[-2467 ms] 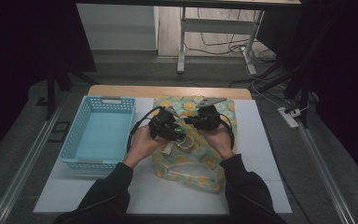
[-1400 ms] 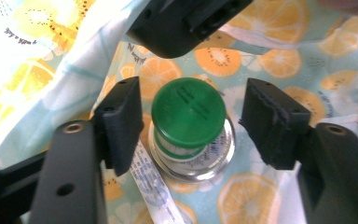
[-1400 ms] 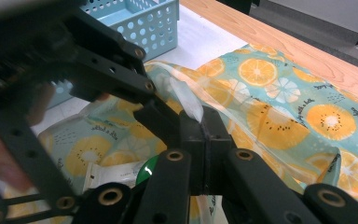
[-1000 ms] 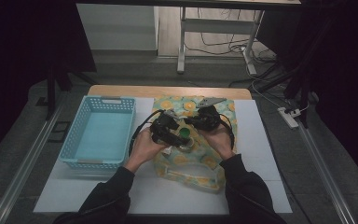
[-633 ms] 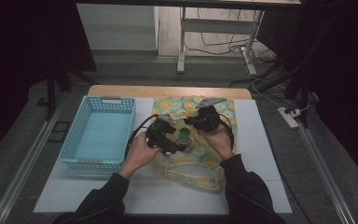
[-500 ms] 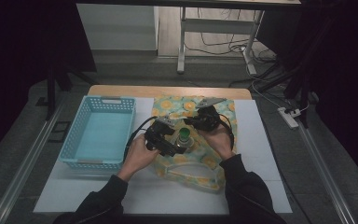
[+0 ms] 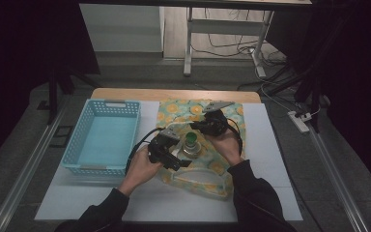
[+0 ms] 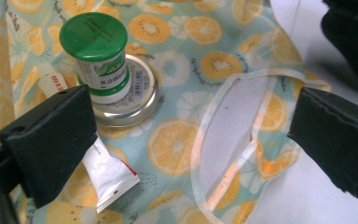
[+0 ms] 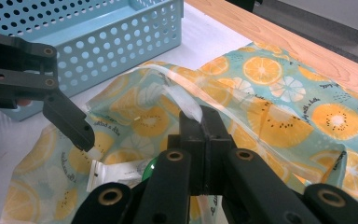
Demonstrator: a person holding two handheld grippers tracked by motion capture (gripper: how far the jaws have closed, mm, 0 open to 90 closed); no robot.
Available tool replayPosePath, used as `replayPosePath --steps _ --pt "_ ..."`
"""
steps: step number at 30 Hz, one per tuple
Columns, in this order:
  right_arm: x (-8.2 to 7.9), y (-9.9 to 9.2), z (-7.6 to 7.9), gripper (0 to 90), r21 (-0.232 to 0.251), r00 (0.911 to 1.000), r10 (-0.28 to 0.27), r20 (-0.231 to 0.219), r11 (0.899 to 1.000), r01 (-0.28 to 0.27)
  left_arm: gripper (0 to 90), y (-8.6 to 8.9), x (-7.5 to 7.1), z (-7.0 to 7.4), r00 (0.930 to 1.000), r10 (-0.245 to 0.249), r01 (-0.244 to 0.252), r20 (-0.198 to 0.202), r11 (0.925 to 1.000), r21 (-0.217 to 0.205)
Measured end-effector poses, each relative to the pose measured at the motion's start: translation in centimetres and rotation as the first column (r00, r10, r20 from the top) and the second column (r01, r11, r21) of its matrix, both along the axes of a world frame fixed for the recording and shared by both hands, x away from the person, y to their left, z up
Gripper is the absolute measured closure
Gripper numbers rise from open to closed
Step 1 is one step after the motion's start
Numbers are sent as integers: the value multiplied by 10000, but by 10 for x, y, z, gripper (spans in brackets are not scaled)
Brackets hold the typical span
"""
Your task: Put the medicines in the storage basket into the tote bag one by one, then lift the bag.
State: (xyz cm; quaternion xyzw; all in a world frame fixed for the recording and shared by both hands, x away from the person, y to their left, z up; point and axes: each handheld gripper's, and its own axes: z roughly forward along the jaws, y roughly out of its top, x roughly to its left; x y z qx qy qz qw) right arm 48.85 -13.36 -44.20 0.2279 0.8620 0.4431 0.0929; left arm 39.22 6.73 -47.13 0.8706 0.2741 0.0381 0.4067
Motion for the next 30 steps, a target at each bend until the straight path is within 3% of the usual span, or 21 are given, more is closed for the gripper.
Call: replayPosePath --steps 8,13,20,30 --pt "-1 1 0 895 -17 10000 29 -28 10000 -29 0 -6 -7 -9 9997 -170 172 -150 9998 107" --pt "-1 1 0 895 -21 10000 42 -22 10000 -42 0 -12 -8 -16 9989 -170 190 -426 9986 484" --pt "-2 1 1 895 -27 10000 63 26 10000 -63 0 -18 -7 -29 9981 -139 180 -599 9974 691" --pt "-2 2 0 895 -70 10000 96 22 9999 -96 0 -25 -4 -37 9984 -276 320 -492 9952 928"
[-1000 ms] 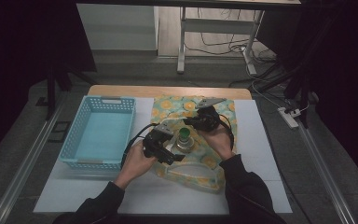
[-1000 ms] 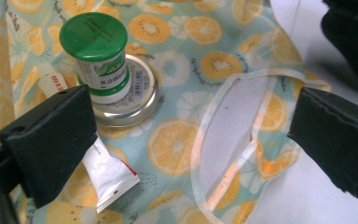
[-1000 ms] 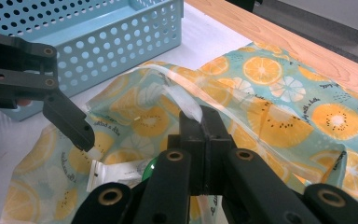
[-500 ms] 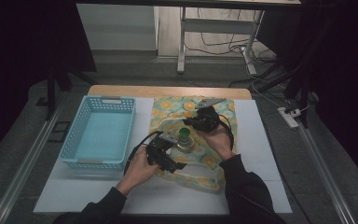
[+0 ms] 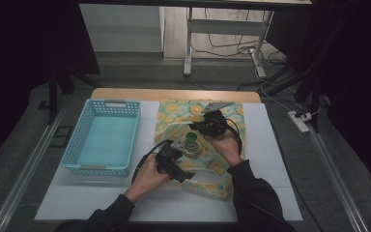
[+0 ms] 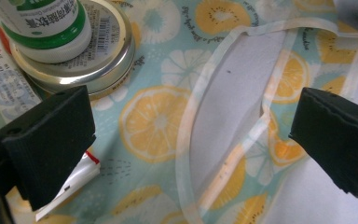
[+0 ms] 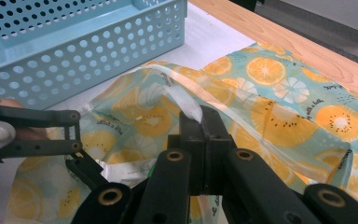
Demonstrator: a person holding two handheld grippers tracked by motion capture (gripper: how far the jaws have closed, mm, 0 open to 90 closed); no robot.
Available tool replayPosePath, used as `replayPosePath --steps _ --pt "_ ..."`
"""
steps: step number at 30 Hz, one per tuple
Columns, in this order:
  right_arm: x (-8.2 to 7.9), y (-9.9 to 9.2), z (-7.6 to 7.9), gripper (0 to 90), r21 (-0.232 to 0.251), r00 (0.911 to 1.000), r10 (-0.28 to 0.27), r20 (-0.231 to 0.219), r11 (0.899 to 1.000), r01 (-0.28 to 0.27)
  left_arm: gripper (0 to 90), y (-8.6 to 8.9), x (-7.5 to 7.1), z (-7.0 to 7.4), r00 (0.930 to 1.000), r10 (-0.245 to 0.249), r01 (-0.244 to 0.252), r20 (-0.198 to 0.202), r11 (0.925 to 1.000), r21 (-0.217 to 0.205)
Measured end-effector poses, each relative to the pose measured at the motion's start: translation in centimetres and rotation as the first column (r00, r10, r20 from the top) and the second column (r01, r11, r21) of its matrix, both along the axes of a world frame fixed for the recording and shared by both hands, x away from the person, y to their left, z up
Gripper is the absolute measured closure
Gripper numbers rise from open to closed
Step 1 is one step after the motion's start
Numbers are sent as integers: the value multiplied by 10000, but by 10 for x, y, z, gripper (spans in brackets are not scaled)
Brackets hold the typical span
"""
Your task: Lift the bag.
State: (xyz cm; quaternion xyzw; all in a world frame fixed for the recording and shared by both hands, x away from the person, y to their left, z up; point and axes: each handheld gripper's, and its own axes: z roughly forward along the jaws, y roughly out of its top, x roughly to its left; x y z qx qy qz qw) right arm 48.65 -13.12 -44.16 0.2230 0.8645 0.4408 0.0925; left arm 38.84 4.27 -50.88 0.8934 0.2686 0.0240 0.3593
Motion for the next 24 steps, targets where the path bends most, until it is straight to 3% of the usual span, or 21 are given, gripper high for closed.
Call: replayPosePath --steps 6,16,18,21,24 --pt "0 0 0 894 -12 10000 20 -4 10000 -20 0 -5 3 -5 9999 -151 150 -63 9999 -28" --pt "0 0 -1 894 -23 10000 15 -26 10000 -15 6 -13 10 -21 9997 -232 228 36 9959 874" --pt "0 0 0 894 -23 10000 15 -28 10000 -15 23 -14 10 -24 9999 -133 125 66 9942 1072" --pt "0 0 0 894 -27 10000 16 -25 10000 -16 66 -15 8 -24 9990 -100 38 444 9903 1387" --pt "0 0 0 894 -26 10000 20 -12 10000 -20 102 -15 7 -23 9987 -205 137 460 9897 1426"
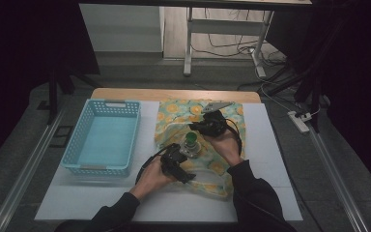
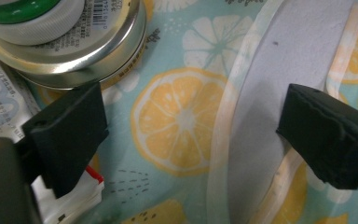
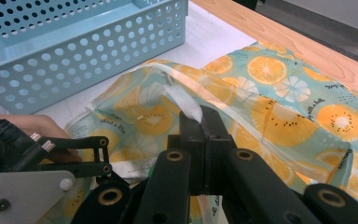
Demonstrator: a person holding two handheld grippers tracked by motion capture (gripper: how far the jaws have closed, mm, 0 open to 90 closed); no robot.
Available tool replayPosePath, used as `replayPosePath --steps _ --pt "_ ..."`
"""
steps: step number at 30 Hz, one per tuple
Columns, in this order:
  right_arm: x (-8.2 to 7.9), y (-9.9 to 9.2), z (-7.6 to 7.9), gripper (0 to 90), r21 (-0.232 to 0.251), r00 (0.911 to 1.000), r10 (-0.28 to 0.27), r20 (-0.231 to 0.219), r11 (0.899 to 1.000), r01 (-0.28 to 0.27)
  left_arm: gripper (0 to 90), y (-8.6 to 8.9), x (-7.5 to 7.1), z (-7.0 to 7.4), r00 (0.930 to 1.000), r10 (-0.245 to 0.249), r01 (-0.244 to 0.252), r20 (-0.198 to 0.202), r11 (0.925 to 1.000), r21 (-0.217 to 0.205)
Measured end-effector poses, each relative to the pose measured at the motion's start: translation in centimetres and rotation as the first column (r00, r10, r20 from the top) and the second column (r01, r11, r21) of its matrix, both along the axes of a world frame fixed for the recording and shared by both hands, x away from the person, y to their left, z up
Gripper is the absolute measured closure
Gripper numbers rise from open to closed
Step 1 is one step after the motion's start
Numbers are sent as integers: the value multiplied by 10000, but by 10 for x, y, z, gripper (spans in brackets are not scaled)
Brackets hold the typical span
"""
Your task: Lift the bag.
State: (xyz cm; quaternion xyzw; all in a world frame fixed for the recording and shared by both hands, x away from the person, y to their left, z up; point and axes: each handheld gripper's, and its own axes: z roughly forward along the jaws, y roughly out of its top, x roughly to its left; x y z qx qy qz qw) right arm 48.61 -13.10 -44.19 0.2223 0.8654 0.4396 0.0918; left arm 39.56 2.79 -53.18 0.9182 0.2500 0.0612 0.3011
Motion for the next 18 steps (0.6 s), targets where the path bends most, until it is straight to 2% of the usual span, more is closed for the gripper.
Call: replayPosePath --steps 3,5,6,10,13,17,18 --pt "0 -1 0 894 1 10000 -8 18 10000 8 191 2 0 3 10000 -12 12 -42 10000 24" --pt "0 -1 1 894 16 10000 -19 8 10000 19 297 5 1 5 10000 -2 2 -28 10000 27" --pt "0 -1 1 894 31 10000 -16 7 10000 16 378 7 1 6 10000 -16 16 -41 10000 20" --pt "0 -1 1 894 34 10000 -15 -6 10000 15 546 10 2 7 9999 92 -92 -111 9999 -77" --pt "0 -1 0 894 22 10000 -11 -22 10000 11 662 10 4 8 9991 305 -307 -299 9995 -61" --pt "0 0 0 894 -79 10000 41 -56 10000 -41 837 11 6 9 9946 637 -651 -826 9978 -144" --pt "0 0 0 894 -85 10000 53 -70 9999 -53 856 11 7 9 9931 724 -742 -921 9971 -167"
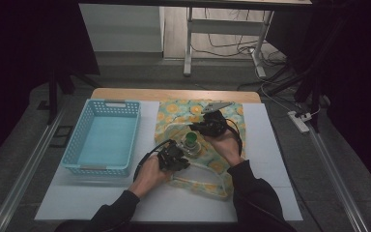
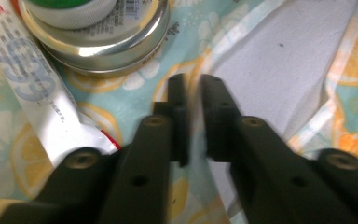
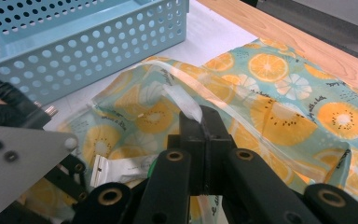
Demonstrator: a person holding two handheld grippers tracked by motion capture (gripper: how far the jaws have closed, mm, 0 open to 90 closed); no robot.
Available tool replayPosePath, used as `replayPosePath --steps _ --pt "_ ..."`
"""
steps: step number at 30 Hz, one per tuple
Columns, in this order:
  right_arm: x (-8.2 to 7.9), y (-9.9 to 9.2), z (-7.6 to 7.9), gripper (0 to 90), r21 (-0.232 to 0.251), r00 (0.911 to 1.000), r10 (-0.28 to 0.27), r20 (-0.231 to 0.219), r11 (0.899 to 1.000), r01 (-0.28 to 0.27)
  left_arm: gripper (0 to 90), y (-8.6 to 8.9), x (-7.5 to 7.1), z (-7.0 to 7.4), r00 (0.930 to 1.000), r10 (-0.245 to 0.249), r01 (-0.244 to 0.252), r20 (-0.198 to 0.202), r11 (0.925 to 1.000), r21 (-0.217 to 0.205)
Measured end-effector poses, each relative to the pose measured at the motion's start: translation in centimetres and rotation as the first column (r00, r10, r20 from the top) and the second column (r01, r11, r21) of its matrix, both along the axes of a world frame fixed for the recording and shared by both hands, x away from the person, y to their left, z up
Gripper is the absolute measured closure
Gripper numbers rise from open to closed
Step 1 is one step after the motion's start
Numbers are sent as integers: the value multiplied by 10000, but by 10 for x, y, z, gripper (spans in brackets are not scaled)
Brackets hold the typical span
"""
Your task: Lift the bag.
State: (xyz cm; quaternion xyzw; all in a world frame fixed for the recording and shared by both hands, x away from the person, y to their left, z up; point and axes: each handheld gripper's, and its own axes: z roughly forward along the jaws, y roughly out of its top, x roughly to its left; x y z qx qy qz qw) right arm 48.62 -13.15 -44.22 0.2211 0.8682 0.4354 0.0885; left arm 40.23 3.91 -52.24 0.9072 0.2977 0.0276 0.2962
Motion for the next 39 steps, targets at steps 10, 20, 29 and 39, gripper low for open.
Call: replayPosePath --steps 10,20,29,39 --pt "2 -2 -1 895 -88 9997 2 -262 10000 -4 897 0 -1 7 9979 613 -617 -231 9979 -191" --pt "2 -4 9 895 15 9989 76 -467 10000 -76 898 8 -1 22 9997 228 -231 -56 9979 -604" --pt "4 -9 19 895 33 9982 53 -598 10000 -51 898 15 0 42 9994 273 -298 -206 9909 -1313" --pt "2 -6 36 895 67 9992 158 -367 9999 -156 899 26 6 61 9993 209 -265 -303 9802 -1963"
